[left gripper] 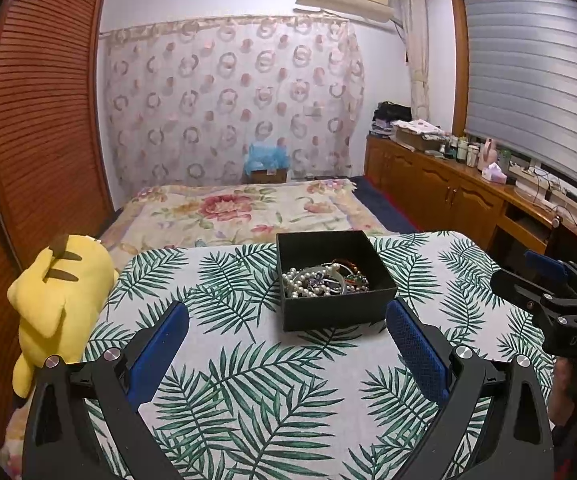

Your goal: Organize jewelry

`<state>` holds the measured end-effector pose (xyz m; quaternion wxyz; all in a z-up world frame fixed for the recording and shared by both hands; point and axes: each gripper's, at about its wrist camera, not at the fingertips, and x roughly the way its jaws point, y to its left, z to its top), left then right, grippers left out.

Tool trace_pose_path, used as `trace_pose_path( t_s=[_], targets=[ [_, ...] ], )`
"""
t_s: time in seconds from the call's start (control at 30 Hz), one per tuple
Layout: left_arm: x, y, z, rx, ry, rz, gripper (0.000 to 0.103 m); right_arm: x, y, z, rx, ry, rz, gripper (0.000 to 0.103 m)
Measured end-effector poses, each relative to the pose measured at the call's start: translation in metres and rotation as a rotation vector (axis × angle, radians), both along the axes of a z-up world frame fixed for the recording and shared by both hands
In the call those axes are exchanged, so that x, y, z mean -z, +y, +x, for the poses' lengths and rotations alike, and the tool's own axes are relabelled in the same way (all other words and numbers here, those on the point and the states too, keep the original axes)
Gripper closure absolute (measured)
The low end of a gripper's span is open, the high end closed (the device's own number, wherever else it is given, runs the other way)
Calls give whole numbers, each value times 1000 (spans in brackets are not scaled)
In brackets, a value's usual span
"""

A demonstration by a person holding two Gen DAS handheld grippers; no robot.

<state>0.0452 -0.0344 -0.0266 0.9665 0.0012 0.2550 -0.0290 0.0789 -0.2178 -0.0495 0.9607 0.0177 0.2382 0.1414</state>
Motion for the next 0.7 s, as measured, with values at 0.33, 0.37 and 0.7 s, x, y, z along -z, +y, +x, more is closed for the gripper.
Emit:
trace_pose_path(
  t_s=[0.33,0.37,0.7],
  targets=[
    [0,-1,0,0,-2,3,8,0,0,0,0,0,1,2],
    [0,-2,0,1,-4,4,8,0,-2,0,1,0,2,2],
    [-3,-7,1,8,-10,3,8,0,-2,0,0,0,2,2]
  ],
)
